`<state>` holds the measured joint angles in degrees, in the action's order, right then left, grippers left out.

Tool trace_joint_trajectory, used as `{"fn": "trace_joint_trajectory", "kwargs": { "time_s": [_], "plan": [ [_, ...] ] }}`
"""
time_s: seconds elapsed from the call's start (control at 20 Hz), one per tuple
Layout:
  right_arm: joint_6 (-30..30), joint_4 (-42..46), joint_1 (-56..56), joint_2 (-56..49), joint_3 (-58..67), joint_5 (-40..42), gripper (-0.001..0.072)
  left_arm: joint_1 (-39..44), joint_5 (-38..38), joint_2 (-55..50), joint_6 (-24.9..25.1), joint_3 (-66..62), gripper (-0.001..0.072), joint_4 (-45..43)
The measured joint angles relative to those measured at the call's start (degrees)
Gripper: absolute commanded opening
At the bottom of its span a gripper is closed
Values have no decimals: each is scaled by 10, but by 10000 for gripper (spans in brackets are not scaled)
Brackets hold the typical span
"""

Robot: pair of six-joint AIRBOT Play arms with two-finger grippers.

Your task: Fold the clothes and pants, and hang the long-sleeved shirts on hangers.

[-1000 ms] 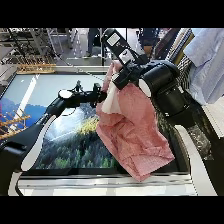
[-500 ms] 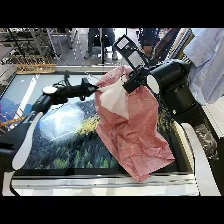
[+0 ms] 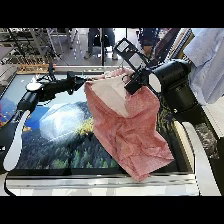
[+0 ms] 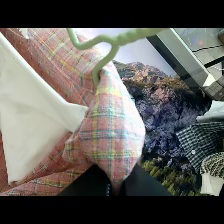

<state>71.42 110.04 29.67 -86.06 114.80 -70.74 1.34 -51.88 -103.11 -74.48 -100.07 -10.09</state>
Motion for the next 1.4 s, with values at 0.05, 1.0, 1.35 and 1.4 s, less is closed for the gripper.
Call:
{"fn": "trace_joint_trajectory", "kwargs": {
  "time_s": [0.05,1.0,1.35,1.4],
  "plan": [
    [-2,0,0,0,0,0,18,-1,0,0,2,0,9,0],
    [-34,64,-44,-19,-127,48,18,-1,-30,32,61,0,267,-3],
    [264,159,-83,-22,-80,65,19,34,-171,56,32,0,126,-41],
    [311,171,-99,-22,-65,57,19,42,-192,66,31,0,126,-41]
  ]
}}
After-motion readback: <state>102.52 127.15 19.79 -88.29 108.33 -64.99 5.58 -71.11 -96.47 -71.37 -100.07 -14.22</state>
